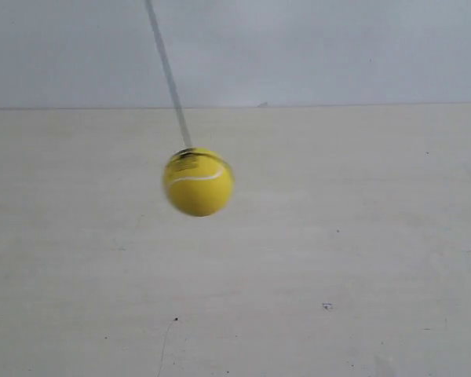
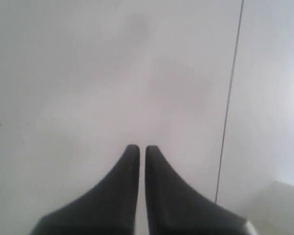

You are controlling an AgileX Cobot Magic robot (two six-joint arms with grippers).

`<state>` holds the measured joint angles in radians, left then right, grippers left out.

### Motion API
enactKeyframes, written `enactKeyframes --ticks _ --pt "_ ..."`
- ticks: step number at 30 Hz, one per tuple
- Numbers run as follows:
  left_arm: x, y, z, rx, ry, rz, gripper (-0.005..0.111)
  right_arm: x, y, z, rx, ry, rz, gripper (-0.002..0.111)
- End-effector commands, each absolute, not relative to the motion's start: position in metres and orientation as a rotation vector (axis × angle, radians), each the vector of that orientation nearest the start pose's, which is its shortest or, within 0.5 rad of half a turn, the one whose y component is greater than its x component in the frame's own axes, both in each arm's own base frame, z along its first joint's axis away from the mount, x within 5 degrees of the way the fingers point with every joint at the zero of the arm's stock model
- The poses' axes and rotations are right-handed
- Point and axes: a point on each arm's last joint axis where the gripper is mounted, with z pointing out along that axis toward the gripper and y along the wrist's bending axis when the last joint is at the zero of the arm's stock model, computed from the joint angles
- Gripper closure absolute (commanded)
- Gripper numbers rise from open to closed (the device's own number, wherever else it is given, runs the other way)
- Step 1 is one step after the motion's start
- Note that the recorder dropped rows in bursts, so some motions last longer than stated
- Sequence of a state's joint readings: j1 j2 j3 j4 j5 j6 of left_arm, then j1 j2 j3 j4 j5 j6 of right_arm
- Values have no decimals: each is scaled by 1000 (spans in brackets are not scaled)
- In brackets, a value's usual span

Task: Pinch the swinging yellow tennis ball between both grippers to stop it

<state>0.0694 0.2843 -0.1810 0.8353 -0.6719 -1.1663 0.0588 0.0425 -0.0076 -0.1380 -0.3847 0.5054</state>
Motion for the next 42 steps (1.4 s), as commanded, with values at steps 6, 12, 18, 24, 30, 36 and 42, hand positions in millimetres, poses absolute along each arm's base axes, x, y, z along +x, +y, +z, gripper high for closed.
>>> enactKeyframes --ticks 6,12,18,24,30,36,42 --pt "112 -63 279 471 1321 -850 102 77 37 256 -159 1258 546 108" --pt "147 -64 250 484 1421 -923 102 110 54 260 -304 1331 676 108" --pt "169 -74 228 547 1459 -883 102 142 74 261 -553 1357 830 108" --pt "189 -95 209 620 1527 -810 102 169 101 237 -776 1397 866 108" --pt "201 -108 211 684 1521 -777 102 185 104 230 -763 1436 731 108" --pt "216 -121 222 699 1535 -720 102 202 102 238 -720 1525 659 108" --pt "217 -138 217 744 1555 -755 102 199 104 237 -758 1526 692 108"
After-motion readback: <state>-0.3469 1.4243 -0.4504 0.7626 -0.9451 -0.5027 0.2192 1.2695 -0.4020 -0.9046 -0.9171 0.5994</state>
